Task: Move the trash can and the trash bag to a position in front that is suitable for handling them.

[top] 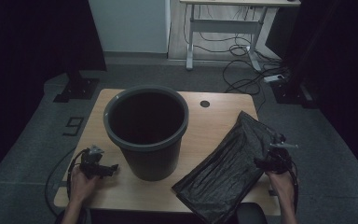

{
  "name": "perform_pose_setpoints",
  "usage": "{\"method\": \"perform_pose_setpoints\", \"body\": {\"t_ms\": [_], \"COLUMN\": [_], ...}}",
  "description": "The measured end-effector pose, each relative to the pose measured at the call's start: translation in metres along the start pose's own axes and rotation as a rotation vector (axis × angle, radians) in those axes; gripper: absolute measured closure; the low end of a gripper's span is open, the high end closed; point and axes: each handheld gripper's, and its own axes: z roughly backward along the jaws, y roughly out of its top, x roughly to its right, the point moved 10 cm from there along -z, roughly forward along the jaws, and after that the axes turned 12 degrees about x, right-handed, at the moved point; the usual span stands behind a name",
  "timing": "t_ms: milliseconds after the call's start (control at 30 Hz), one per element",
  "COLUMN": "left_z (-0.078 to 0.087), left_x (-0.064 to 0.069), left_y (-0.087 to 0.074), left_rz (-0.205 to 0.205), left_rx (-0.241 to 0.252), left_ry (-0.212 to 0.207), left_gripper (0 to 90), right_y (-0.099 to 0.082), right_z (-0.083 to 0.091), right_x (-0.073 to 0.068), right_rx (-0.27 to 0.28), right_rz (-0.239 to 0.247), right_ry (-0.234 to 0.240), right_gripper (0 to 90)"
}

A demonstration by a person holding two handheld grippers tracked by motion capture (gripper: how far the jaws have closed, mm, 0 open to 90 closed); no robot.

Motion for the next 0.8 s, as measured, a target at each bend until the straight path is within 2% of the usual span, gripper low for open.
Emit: {"method": "perform_pose_setpoints", "body": {"t_ms": [33,100,133,167,200,333,367,400,467,567,667,800], "left_z": [0.004,0.006,0.009,0.015,0.015,0.023,0.022,0.021,0.017,0.007,-0.004,-0.018], "left_x": [0.001,0.002,0.004,0.008,0.008,0.018,0.021,0.021,0.025,0.035,0.044,0.053], "left_y": [0.009,0.015,0.023,0.038,0.038,0.068,0.073,0.077,0.083,0.092,0.101,0.113], "left_rz": [-0.001,-0.005,-0.008,-0.023,-0.023,-0.029,-0.030,-0.044,-0.051,-0.044,-0.067,-0.093], "left_rx": [0.029,0.046,0.065,0.094,0.094,0.162,0.166,0.161,0.159,0.158,0.148,0.132], "left_ry": [-0.003,-0.003,-0.005,-0.011,-0.011,-0.024,-0.025,-0.003,-0.002,-0.020,-0.038,-0.060], "left_gripper": [0.0,0.0,0.0,0.0,0.0,0.0,0.0,0.0,0.0,0.0,0.0,0.0], "right_y": [0.004,0.005,0.008,0.015,0.015,0.033,0.036,0.038,0.042,0.047,0.053,0.065], "right_z": [-0.001,-0.001,0.000,0.001,0.001,0.003,0.003,0.003,0.001,0.000,-0.003,-0.012], "right_x": [-0.009,-0.013,-0.018,-0.028,-0.028,-0.050,-0.055,-0.060,-0.074,-0.095,-0.117,-0.142], "right_rx": [0.001,0.004,0.014,0.037,0.037,0.102,0.101,0.098,0.095,0.099,0.111,0.128], "right_rz": [0.015,0.024,0.039,0.053,0.053,0.070,0.081,0.098,0.124,0.147,0.161,0.197], "right_ry": [0.040,0.053,0.069,0.088,0.088,0.127,0.132,0.137,0.153,0.192,0.240,0.273], "right_gripper": [12.0,12.0,12.0,11.9,11.9,11.9,11.9,11.9,11.9,11.9,12.0,12.0]}}
